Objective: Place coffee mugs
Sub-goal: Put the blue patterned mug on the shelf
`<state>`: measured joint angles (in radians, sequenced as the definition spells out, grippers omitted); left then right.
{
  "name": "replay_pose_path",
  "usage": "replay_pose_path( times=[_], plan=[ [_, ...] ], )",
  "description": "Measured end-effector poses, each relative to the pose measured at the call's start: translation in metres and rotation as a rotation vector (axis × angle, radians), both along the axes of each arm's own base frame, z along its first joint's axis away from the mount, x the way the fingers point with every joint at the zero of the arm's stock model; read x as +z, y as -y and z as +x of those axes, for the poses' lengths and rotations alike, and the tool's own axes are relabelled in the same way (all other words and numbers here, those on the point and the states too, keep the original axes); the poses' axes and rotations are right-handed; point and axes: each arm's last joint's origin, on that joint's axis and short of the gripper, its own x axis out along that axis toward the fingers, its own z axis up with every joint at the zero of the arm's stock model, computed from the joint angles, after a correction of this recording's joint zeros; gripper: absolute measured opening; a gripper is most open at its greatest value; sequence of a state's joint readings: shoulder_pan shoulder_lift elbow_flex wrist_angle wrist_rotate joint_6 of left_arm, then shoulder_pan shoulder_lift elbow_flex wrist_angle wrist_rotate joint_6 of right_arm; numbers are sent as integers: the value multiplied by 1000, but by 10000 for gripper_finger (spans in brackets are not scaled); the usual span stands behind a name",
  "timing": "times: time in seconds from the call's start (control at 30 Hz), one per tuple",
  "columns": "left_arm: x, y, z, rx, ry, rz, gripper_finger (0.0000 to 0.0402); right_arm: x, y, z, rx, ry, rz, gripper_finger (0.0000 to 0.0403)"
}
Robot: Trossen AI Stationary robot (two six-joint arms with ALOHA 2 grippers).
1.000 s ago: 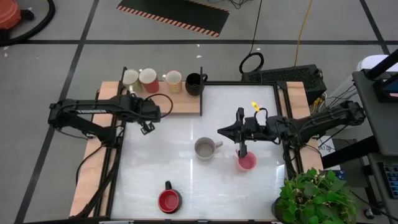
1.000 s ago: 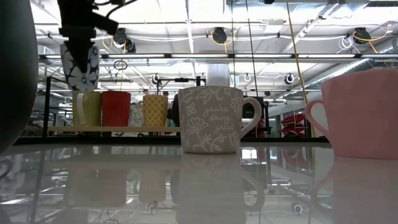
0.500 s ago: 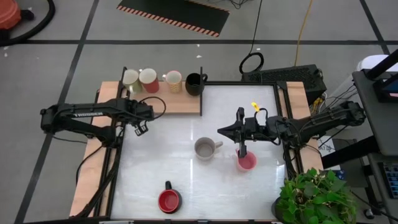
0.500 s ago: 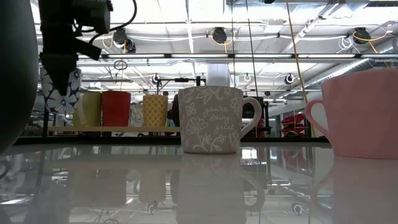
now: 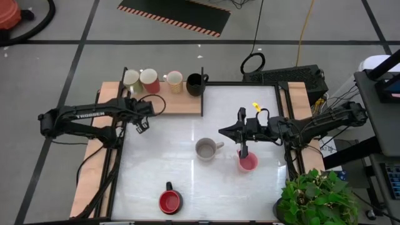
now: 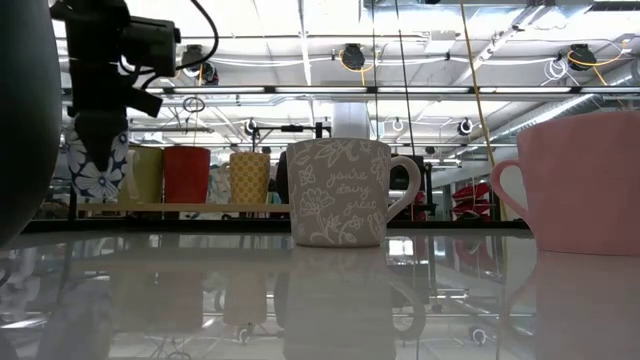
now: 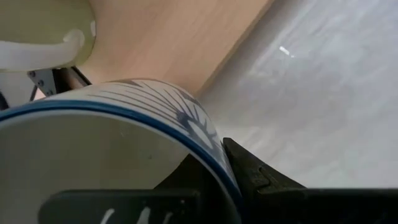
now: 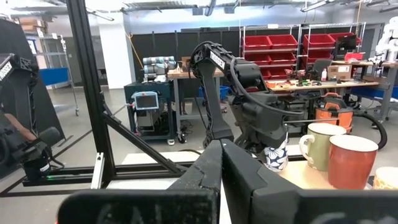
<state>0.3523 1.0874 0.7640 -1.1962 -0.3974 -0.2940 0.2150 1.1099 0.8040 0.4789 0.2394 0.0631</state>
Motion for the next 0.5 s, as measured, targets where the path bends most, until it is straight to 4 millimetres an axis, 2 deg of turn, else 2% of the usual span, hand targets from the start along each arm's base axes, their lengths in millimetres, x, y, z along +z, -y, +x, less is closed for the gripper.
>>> replay_pose_path(
  times=[0.5],
  plan=[
    [2, -9, 0, 27, 38, -23, 28, 2, 2, 0, -10, 20, -23, 4]
  ],
)
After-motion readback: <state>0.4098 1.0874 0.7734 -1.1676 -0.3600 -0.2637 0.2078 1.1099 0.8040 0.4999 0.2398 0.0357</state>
